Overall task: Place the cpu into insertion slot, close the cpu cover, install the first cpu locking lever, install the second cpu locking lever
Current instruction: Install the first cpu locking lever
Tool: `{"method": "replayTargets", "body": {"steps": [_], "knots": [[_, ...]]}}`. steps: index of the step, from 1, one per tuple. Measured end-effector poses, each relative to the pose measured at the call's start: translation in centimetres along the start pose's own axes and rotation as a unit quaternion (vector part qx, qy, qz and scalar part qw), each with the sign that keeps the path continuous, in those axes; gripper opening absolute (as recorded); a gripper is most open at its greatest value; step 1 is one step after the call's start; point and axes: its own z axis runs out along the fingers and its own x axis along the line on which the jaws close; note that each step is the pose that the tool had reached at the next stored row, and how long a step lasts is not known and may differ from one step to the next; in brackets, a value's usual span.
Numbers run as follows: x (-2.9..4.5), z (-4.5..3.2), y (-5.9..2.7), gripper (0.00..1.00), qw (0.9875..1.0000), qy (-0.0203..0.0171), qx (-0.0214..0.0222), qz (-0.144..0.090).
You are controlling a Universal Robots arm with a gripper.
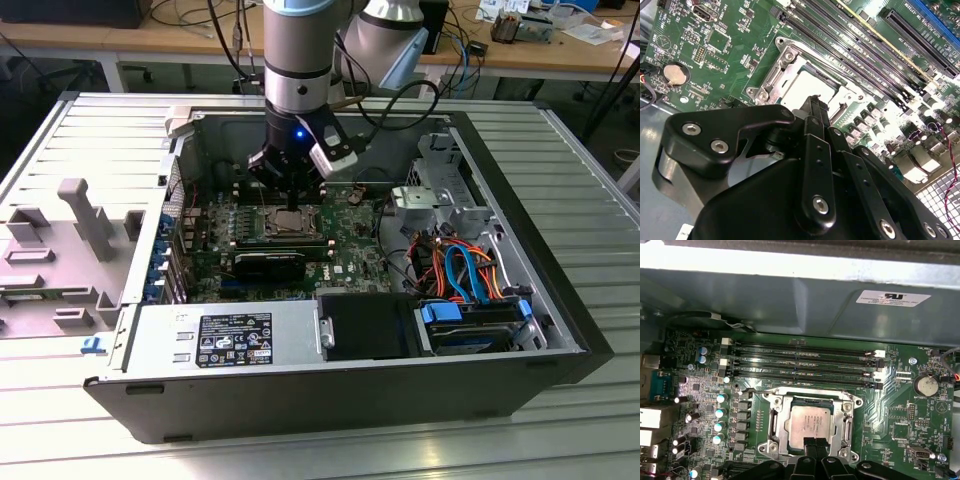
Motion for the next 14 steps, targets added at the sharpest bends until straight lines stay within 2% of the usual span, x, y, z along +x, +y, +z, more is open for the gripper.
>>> {"method": "replayTargets", "body": {"steps": [9, 14], "knots": [[0.04, -0.09, 0.01, 0.11, 1.0, 0.0, 0.0, 0.0], [0.3, -0.09, 0.03, 0.11, 1.0, 0.0, 0.0001, 0.0]]}}
